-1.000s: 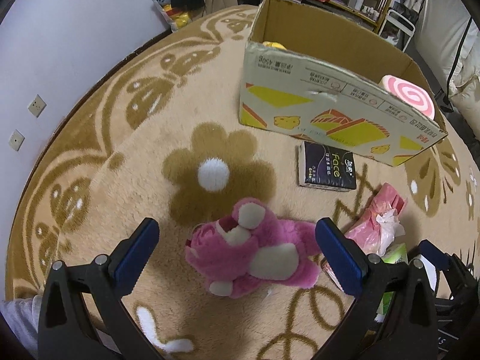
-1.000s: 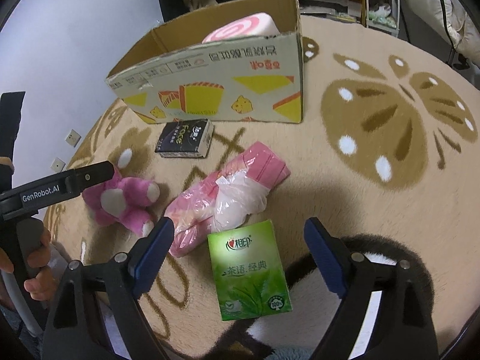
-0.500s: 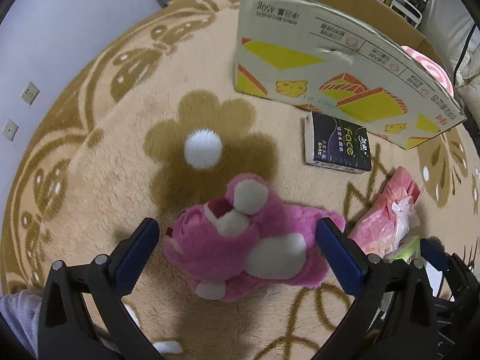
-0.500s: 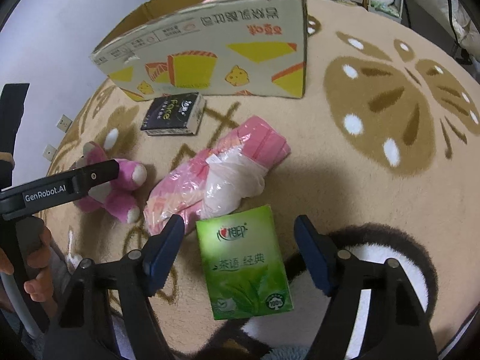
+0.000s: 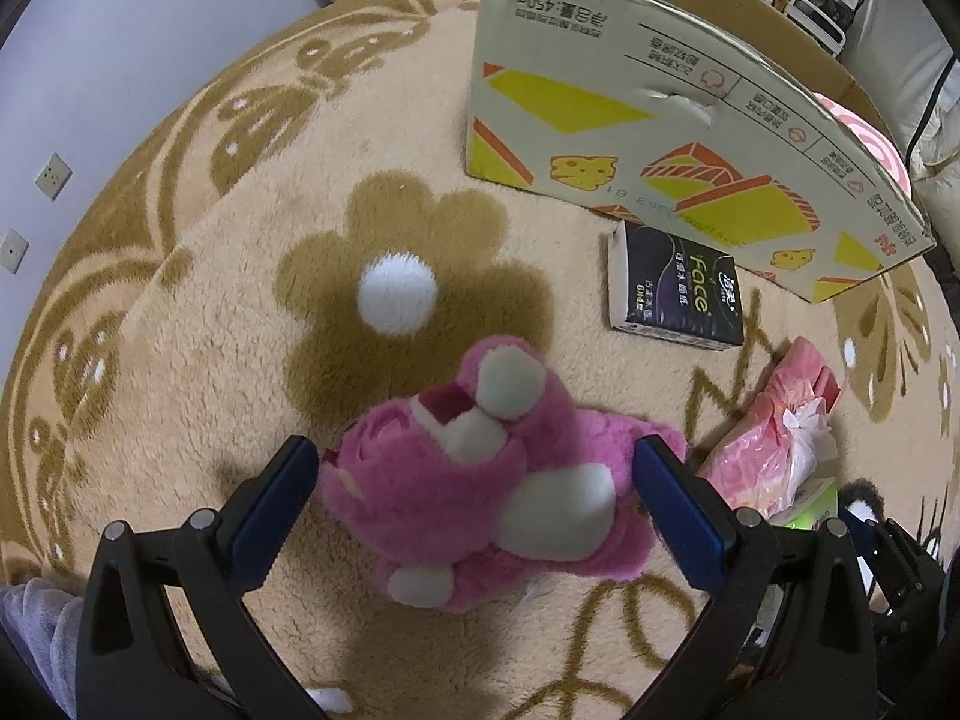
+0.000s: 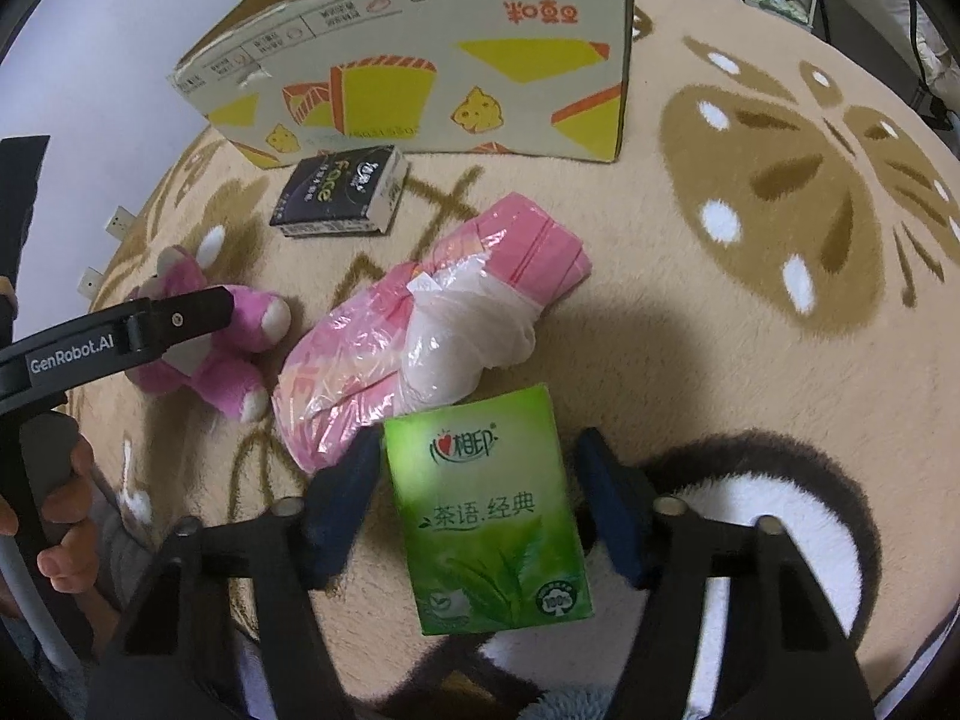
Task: Organize soft objects
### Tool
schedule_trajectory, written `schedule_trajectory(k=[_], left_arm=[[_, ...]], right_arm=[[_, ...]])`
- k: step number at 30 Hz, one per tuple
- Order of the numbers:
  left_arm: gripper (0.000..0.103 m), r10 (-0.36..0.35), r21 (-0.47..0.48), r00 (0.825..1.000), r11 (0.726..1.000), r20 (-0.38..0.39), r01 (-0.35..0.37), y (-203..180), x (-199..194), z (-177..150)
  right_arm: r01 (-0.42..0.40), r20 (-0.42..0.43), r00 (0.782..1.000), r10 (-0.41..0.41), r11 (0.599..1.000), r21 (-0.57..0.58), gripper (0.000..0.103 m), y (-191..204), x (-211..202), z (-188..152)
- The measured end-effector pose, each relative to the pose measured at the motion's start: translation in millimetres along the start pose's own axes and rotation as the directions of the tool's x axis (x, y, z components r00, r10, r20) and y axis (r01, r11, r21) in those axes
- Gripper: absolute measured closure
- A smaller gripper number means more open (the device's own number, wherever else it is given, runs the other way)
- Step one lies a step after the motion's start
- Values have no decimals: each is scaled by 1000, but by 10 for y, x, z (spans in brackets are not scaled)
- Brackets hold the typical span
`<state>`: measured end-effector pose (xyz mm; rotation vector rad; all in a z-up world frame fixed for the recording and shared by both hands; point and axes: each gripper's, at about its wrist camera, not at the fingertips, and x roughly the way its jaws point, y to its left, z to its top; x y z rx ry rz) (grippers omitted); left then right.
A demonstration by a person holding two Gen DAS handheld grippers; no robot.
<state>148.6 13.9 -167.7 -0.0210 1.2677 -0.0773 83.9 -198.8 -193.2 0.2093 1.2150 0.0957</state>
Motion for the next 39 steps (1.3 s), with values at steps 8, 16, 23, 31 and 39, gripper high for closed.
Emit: schedule_trajectory(k=[8,16,23,31,39], left_arm=[[0,15,28,1000,999,17,-16,-72,1,-20],[15,-14,57,999,998,50,11,-196,-26,-15],[37,-20,47,994,999,109,14,-203,-215,-41],[43,23,92,979,995,200,-42,-289,-470,-84],[43,77,57,946,993,316,-99,-218,-798,-77]], right_arm=[[18,15,1000,-18,1000,4,45,-43,-6,19],[12,154,988,-14,1000,13,46,-55,-273,52],[0,183,983,0,1000,3,46,-58,-347,55],[-11,227,974,12,1000,-5,46,-76,-440,27],[-6,291,957,8,1000,-8,46,-73,-566,70]])
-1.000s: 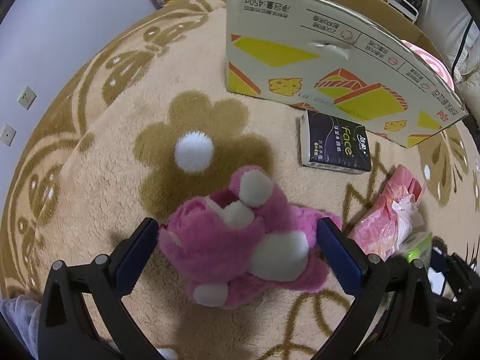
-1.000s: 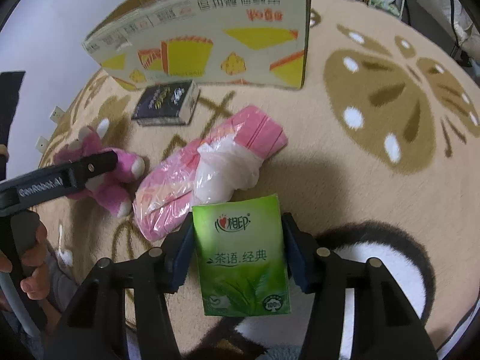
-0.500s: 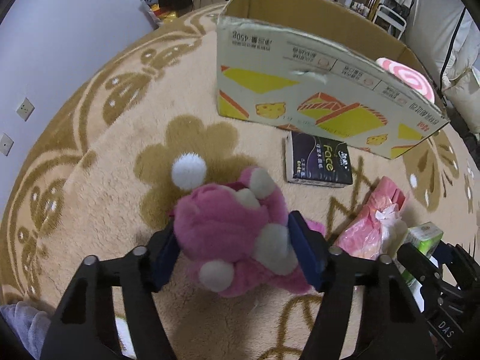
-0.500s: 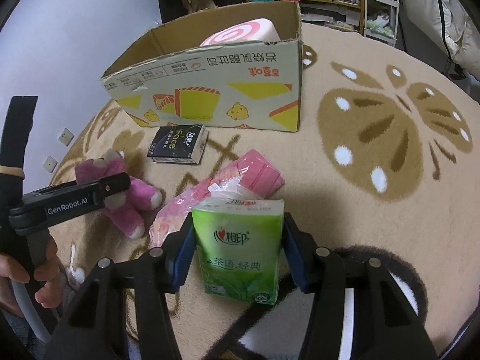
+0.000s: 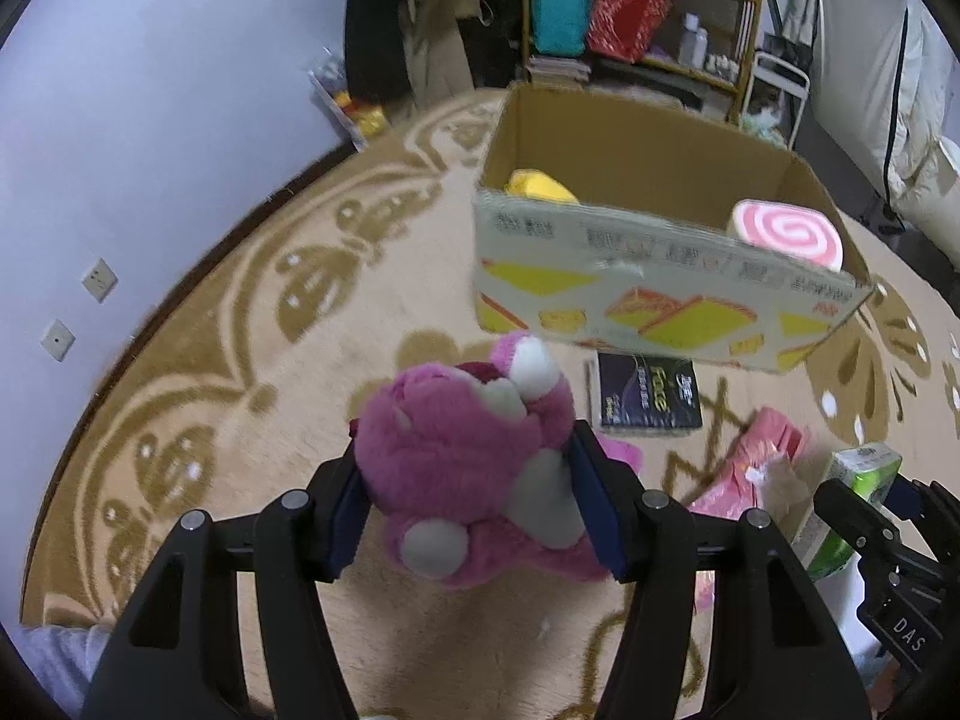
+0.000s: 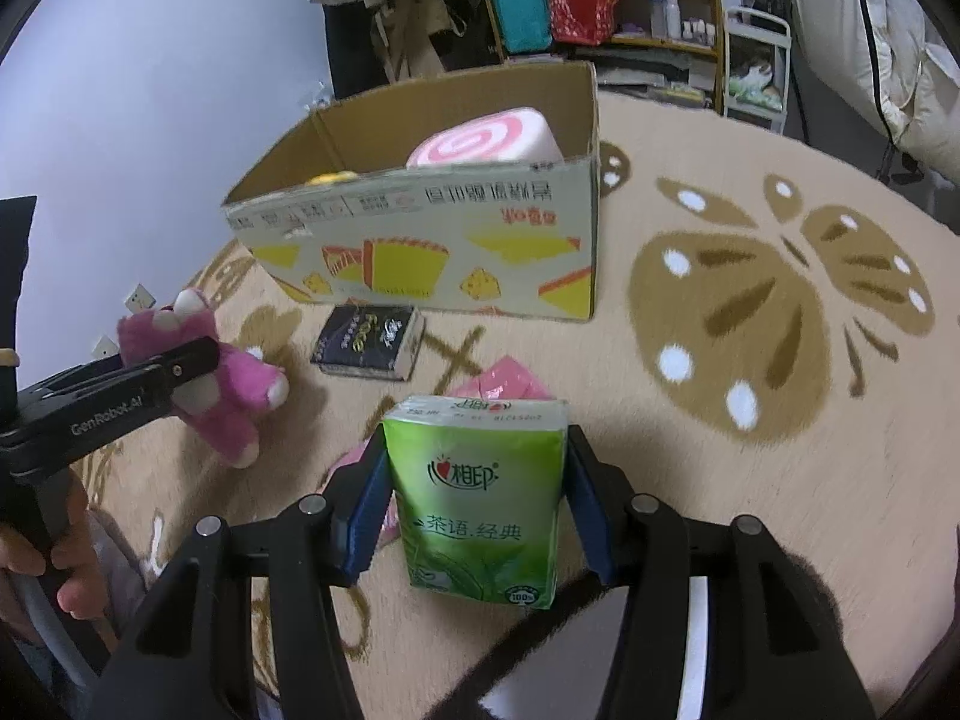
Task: Organize soft objects
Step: 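Grasp pink bear with left tool while right tool grasps green tissue pack, lift both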
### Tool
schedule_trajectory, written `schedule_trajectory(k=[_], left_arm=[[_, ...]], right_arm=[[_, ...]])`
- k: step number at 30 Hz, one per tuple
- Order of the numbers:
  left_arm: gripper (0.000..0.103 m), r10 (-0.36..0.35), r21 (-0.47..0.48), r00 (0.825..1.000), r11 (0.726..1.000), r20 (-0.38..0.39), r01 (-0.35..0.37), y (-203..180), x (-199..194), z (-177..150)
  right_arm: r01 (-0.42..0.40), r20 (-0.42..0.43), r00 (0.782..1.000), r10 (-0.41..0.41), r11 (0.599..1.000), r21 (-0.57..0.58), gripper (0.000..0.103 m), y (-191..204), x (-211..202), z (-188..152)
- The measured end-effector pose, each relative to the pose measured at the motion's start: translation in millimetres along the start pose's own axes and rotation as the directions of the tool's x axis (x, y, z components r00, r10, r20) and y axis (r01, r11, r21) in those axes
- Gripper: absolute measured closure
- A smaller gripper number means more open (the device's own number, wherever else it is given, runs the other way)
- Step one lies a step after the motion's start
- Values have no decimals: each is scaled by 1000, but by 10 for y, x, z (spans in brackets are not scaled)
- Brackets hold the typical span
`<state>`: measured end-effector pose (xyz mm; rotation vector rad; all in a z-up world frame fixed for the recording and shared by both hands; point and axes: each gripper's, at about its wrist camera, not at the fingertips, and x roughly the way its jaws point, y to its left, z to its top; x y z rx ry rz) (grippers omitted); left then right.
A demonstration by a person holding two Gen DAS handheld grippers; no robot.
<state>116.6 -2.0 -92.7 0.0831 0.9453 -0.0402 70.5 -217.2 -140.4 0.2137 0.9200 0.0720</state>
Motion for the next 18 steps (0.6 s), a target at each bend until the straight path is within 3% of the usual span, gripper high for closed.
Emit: schedule_trajectory(k=[11,18], left_arm=[[43,77,27,989,996,127,-81,45,-277,178],[42,56,39,978,997,201,-66,-8,-487,358]], right_arm=[[-26,94,995,28,999,-20,46,48,-159,151],[-55,170,984,60,998,-36,46,91,-324,287]])
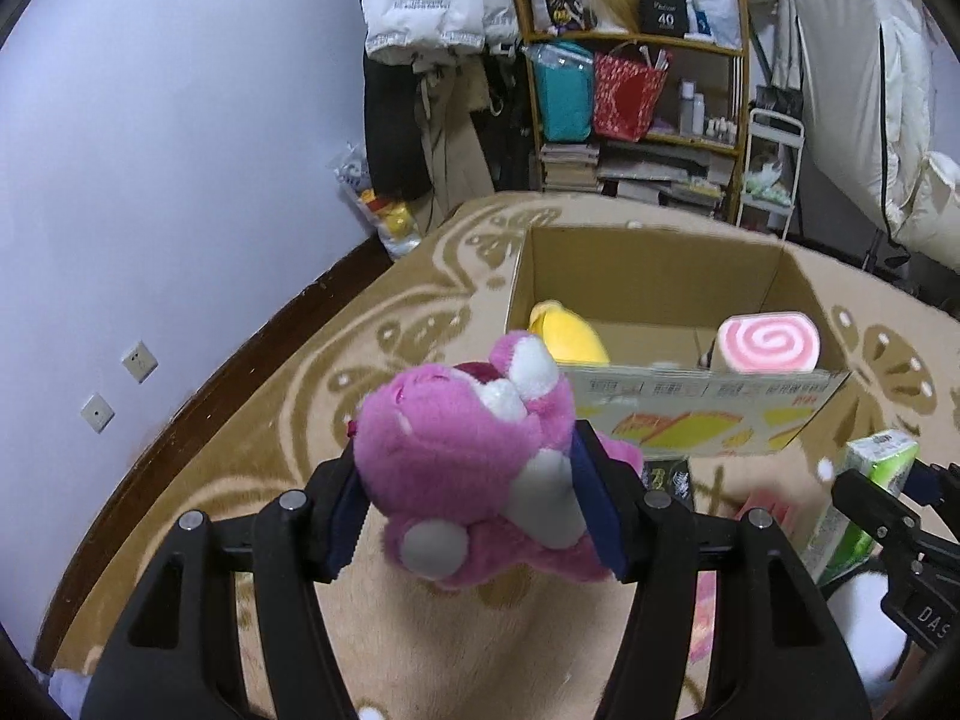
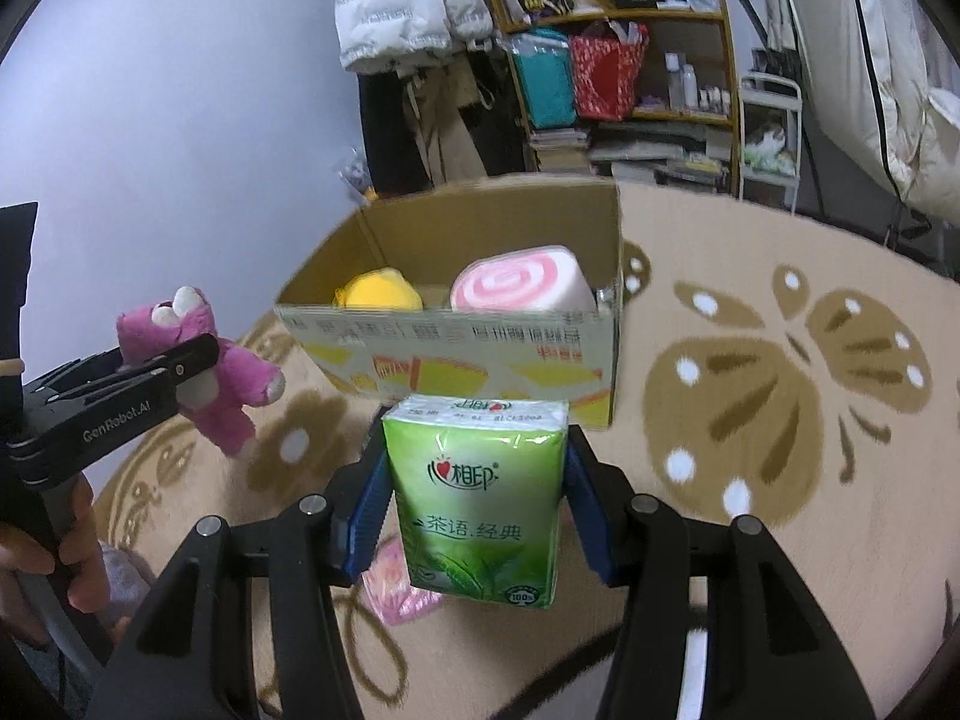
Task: Organize soft objects
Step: 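Grasp pink bear with left tool while right tool grasps green tissue pack, lift both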
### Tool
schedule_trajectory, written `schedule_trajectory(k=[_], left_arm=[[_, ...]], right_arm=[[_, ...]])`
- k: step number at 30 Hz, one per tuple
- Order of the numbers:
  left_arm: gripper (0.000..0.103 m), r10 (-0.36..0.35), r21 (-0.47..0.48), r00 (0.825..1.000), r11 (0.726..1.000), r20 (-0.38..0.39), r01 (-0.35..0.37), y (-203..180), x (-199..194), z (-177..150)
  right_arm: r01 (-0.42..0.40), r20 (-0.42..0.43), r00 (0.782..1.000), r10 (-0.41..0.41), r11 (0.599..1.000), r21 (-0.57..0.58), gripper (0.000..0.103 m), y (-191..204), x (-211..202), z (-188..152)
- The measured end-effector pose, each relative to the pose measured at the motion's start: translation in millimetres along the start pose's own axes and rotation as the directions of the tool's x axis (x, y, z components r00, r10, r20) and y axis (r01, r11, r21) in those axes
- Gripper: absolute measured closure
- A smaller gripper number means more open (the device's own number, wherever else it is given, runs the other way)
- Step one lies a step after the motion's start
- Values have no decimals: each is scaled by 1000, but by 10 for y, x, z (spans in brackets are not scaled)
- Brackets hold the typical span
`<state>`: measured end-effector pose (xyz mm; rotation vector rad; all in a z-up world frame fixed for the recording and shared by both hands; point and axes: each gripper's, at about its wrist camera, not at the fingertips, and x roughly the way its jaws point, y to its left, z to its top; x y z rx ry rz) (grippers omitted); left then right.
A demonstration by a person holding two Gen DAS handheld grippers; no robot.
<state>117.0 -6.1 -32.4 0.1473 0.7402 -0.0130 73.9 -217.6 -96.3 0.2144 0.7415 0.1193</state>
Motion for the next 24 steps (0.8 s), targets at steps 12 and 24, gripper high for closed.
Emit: schedule_trajectory(k=[12,24], left_arm=[[42,34,36,997,999,71,-37,-133,184,522],[41,7,101,995,995,99,-17,-323,487,827]], right_arm=[[5,86,996,3,996,-90,46,94,115,584],[8,131,991,2,997,-76,45,35,390,1086]])
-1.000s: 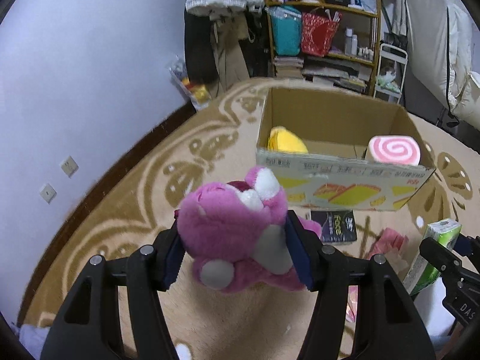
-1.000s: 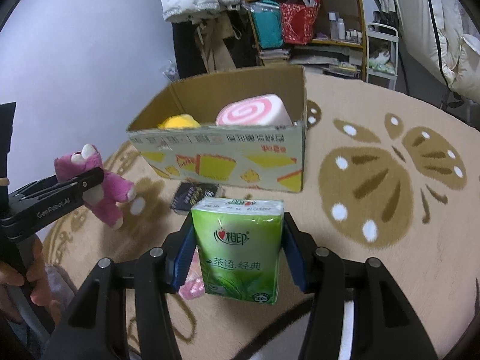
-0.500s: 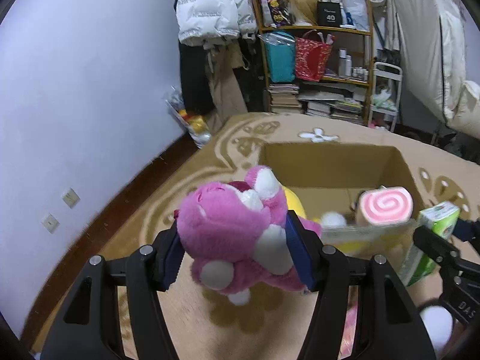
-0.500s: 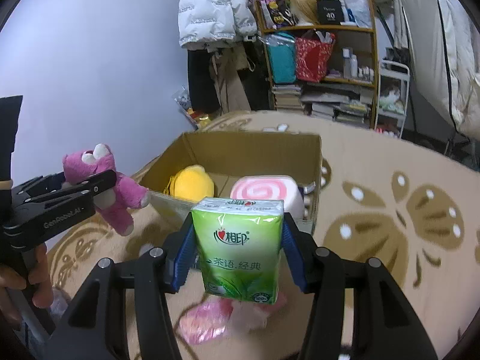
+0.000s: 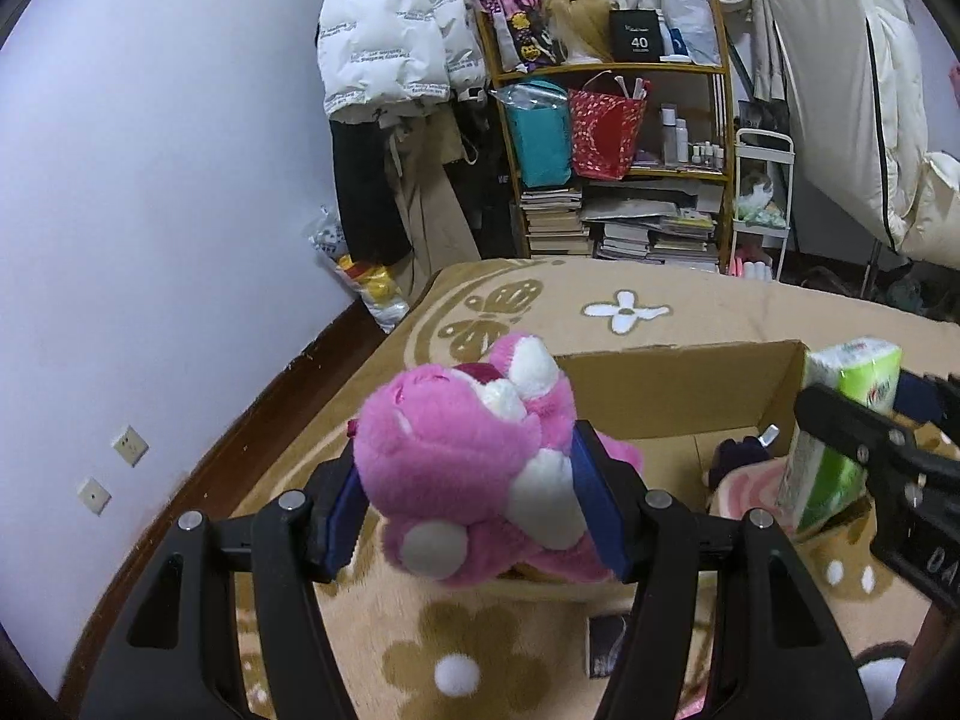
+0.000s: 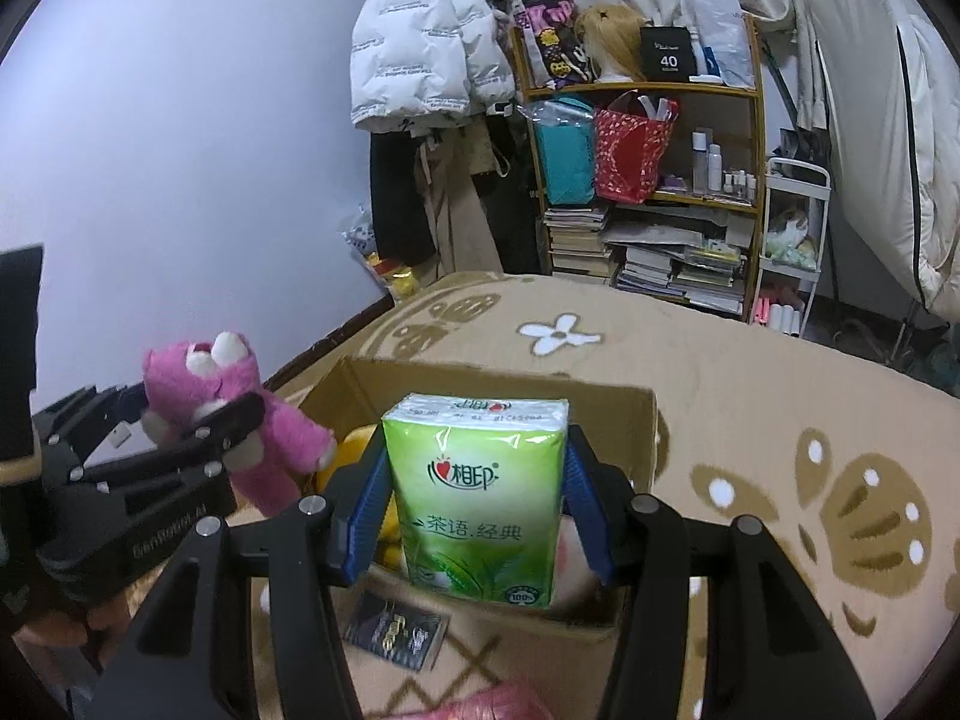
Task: Organize soft objects
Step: 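Grasp pink bear with left tool while right tool grasps green tissue pack, lift both, then open both tools over the box to drop bear and tissue pack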
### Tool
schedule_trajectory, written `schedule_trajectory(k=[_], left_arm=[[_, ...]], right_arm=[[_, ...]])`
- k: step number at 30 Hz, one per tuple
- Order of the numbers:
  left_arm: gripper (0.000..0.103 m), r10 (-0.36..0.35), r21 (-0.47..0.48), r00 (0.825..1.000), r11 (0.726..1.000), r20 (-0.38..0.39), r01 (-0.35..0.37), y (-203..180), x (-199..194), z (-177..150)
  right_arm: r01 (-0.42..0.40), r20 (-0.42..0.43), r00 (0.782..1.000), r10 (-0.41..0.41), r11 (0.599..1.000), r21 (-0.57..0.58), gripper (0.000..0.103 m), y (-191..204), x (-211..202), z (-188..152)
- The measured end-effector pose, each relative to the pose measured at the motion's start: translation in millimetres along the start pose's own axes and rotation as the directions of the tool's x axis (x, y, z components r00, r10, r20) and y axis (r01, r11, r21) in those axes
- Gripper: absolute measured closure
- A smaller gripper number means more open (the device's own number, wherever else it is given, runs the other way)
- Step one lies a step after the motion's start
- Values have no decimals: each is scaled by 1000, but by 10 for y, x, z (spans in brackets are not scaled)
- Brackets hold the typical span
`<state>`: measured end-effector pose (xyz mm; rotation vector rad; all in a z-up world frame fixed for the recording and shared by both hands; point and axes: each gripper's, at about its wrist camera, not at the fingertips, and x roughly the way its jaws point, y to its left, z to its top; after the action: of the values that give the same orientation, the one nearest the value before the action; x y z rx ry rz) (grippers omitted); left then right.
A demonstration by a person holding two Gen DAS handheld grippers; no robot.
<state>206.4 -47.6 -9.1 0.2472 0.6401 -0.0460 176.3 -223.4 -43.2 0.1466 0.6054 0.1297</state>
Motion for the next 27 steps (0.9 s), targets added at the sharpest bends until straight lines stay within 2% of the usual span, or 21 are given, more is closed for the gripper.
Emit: schedule_trajectory(k=[4,10,11,14,16,21,24,27], left_arm=[[40,-19,-9,1000,1000,-12,18,13,104,47],[37,-40,-18,999,999,-29,40,-2,225,15],[37,-41,-17,999,999,-36,40,-10,245,7],[36,-29,-21,999,999,-42,28,-14,273,-15],[32,-29,-36,998,999,-57,27,0,299,-27],[8,0,-39,997,999,-73,-3,33,299,-76],[3,0,-36,998,999,-67,-2,39,258,-90],[1,-17,-25,997,1000,-74,15,36,223,-102]], right_arm=[[-6,-1,1000,6,999,33,45,-63,138,110],[-33,-59,998,37,997,75,44,-141,355,127],[-30,-65,997,34,997,72,42,-147,374,124],[-16,-77,997,20,999,48,23,-136,404,118],[-3,-74,997,6,999,37,18,-128,380,113],[11,-70,998,-9,999,34,10,-148,325,111],[13,-72,997,-10,999,46,0,-177,289,98],[20,-60,998,-16,998,54,0,-202,226,86]])
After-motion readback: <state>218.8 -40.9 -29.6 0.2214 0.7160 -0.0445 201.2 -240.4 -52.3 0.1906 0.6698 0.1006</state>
